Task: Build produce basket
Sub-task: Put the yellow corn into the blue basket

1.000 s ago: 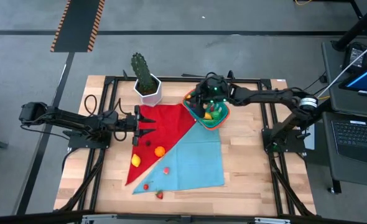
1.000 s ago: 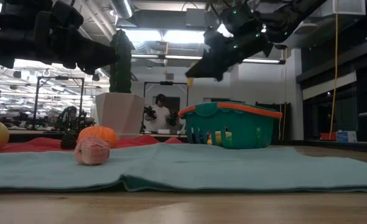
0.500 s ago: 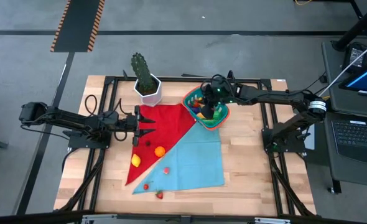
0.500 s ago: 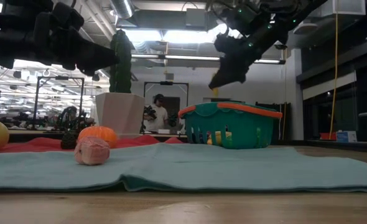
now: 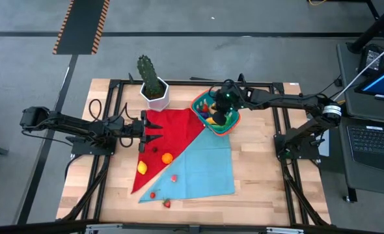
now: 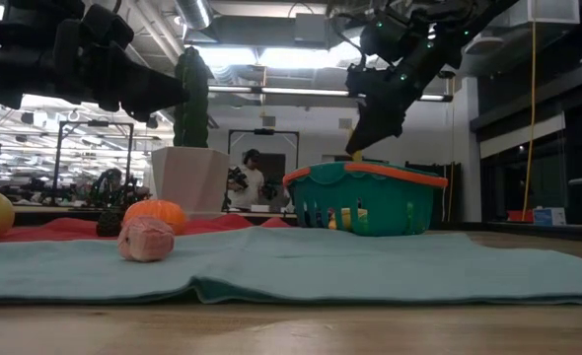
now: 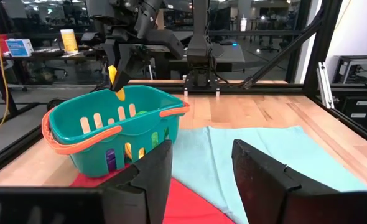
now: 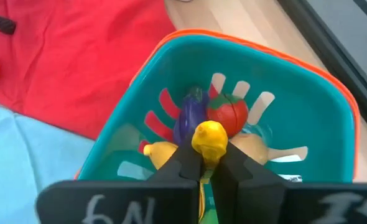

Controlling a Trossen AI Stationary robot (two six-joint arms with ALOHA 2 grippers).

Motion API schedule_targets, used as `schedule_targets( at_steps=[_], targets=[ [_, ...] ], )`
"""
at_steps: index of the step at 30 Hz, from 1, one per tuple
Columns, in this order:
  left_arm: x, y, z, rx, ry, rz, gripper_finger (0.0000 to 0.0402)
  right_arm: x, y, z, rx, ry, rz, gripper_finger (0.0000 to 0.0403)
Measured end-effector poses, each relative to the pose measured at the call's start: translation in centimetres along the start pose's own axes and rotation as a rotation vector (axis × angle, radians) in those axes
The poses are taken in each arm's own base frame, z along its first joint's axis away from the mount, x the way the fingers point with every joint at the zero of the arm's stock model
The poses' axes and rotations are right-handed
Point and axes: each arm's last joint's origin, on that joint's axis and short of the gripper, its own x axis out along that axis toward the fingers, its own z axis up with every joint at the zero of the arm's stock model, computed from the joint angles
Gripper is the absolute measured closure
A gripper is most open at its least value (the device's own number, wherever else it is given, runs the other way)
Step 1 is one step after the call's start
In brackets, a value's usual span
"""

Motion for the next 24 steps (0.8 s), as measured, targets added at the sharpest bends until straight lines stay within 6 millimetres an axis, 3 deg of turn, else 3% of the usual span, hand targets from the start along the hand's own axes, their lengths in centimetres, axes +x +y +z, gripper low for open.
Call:
schedule_targets(
  at_steps=[11, 24],
  targets=[
    [0.0, 0.0, 0.0, 0.000, 0.000, 0.000, 0.0237, 2.7, -1.2, -1.0, 0.021, 0.088, -0.052, 0.0386],
    [0.0, 0.0, 0.0, 0.000, 0.000, 0.001, 0.0246, 4.5, -1.4, -1.9, 0.024, 0.151, -0.051, 0.0384]
  ],
)
